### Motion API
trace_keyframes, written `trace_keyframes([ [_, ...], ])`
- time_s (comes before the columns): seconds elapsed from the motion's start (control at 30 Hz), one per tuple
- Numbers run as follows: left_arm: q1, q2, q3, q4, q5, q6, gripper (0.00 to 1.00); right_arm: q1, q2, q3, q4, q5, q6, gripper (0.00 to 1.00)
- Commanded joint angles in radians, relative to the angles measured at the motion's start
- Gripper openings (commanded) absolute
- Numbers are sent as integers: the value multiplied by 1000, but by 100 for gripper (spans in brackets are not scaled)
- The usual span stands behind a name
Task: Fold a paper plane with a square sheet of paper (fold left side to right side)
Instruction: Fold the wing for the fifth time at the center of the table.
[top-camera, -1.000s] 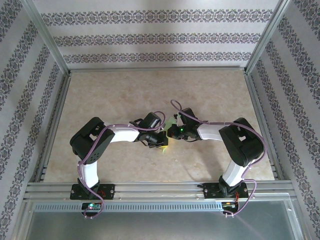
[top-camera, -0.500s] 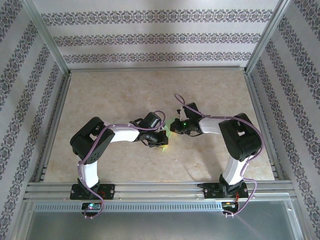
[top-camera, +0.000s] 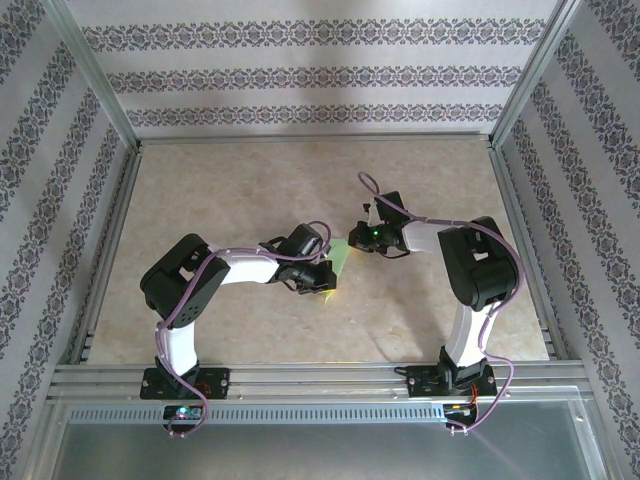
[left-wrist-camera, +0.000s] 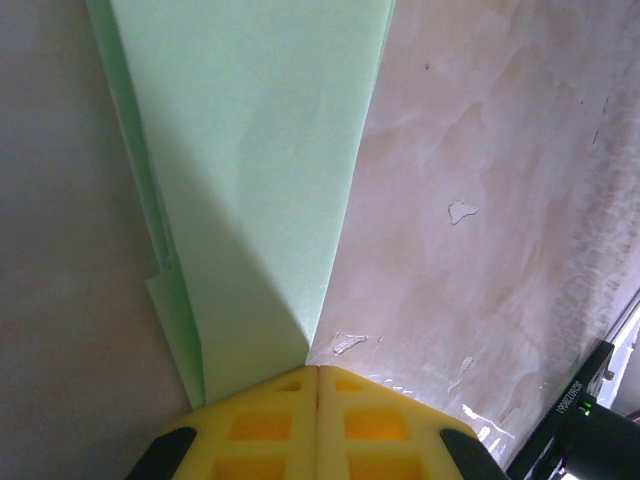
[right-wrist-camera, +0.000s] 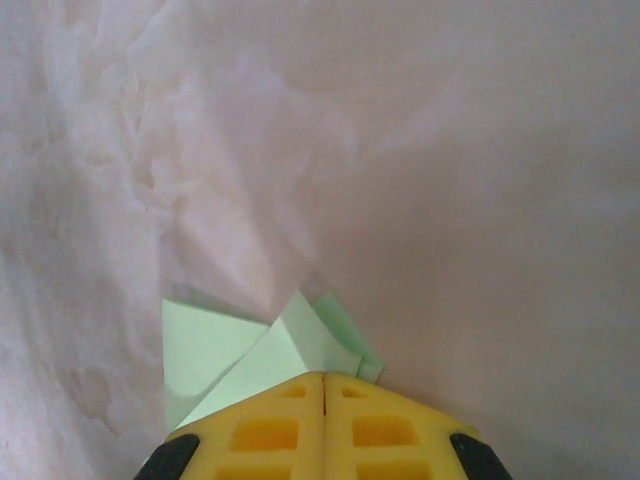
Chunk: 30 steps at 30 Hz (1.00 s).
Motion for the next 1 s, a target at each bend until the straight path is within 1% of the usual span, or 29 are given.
trace_keyframes([
  [0.0,-11,51,-41,-146,-41,8,0,-21,28,42,-15,51,-36,0],
  [0.4,-12,45,-47,-138,-41,7,0,-62,69,119,-61,52,-57,0],
  [0.53,-11,44,-50,-132,-40,5,0,-65,-12,108,-85,52,-60,0],
  [0.63,-11,43,-50,-128,-40,4,0,-58,-109,58,-91,25,-43,0],
  [0.8,-11,42,-50,-125,-41,5,0,-8,-226,-67,-67,-34,58,0],
  [0.97,-12,38,-53,-126,-41,5,0,92,-251,-152,-6,-64,174,0],
])
